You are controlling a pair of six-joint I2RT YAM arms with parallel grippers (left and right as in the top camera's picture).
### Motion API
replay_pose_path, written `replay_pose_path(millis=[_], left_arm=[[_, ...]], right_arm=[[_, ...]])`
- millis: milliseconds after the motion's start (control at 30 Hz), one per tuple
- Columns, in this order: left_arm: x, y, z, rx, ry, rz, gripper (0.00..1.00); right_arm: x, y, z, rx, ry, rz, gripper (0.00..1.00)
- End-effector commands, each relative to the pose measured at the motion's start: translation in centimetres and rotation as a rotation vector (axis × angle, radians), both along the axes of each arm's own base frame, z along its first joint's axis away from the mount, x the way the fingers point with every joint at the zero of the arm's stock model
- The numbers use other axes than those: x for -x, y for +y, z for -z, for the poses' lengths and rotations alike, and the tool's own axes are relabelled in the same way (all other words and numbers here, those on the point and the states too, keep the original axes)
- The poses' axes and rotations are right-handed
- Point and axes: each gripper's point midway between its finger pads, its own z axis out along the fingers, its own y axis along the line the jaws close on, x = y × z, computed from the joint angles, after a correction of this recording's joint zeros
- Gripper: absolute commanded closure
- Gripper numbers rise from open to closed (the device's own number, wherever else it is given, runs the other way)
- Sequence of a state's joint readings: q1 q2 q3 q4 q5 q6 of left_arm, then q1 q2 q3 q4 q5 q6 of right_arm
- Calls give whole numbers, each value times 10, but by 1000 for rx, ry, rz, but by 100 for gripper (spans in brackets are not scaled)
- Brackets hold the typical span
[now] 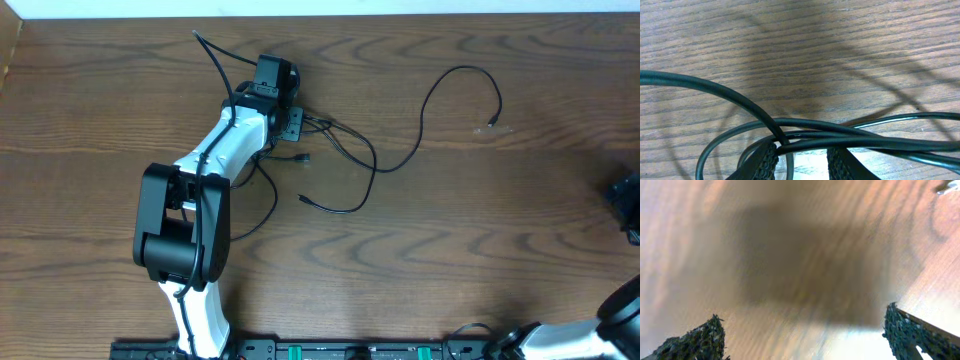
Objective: Untangle cables
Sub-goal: 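Move the right gripper left onto the black cables beside the left gripper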
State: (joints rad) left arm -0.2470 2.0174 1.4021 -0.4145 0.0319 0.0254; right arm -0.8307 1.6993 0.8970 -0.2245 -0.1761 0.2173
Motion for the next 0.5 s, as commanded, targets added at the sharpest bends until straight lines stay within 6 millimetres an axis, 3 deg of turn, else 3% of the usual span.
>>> replay_pose_path(millis=[0, 167, 467], left_arm=[[-4, -4, -13, 19, -28, 2, 68], [-4, -4, -13, 19, -28, 2, 92], [-3, -8, -14, 48, -23, -8, 92]], right_arm=[[-14, 25, -41, 21, -68, -70, 1], [-37, 76, -78, -17, -174, -217, 1], [-68, 175, -114, -65, -254, -438, 1]])
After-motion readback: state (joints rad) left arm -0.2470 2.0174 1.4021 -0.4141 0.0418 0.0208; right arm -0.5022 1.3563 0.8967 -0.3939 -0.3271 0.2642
